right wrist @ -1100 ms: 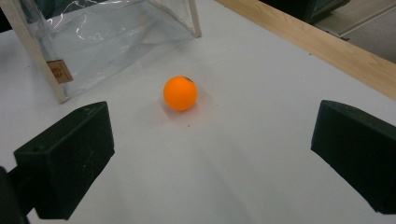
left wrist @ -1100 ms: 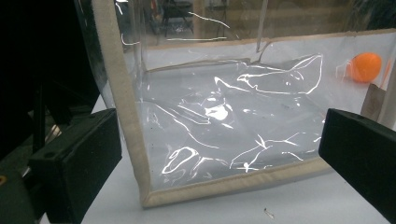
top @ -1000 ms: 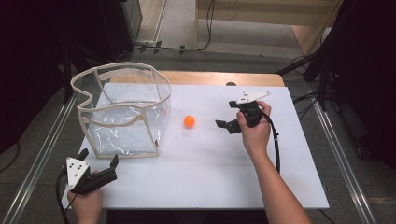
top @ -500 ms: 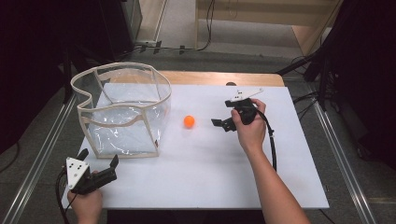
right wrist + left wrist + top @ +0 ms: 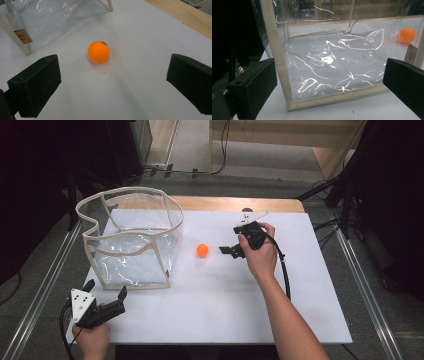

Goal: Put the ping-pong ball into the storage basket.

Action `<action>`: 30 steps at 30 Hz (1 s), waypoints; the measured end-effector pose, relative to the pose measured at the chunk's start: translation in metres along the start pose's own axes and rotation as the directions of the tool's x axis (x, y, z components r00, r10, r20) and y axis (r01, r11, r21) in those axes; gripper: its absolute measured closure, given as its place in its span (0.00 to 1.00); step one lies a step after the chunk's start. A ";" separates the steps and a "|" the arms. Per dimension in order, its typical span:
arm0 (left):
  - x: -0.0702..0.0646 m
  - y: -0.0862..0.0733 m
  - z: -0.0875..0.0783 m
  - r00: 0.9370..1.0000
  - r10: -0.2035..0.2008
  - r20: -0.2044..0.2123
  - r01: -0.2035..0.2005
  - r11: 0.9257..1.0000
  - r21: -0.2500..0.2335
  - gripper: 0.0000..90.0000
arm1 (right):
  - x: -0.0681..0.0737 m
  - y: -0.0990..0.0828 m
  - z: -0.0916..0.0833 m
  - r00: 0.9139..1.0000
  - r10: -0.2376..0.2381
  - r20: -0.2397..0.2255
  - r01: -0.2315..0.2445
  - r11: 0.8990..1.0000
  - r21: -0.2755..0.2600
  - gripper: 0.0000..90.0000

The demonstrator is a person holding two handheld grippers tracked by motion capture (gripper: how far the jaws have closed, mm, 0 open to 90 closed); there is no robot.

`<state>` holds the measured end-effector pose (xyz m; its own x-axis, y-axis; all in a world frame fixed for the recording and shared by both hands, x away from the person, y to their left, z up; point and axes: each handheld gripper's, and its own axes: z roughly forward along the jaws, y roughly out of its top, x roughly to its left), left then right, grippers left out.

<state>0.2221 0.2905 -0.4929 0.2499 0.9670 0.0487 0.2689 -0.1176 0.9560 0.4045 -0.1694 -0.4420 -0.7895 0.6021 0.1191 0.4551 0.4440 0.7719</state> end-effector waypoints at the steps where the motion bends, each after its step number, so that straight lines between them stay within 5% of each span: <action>1: 0.000 0.000 0.000 1.000 0.001 0.000 -0.001 1.000 0.000 0.00 | 0.000 0.000 0.000 1.000 0.000 0.000 0.000 1.000 0.000 0.00; 30: 0.002 0.000 0.000 1.000 -0.015 0.003 0.015 1.000 -0.005 0.00 | 0.008 0.035 0.038 0.997 -0.071 -0.039 0.076 0.988 0.137 0.00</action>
<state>0.2221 0.2925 -0.4928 0.2489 0.9679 0.0337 0.2676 -0.1022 0.9581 0.4295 -0.1236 -0.4375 -0.8351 0.5429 0.0884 0.4464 0.5752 0.6855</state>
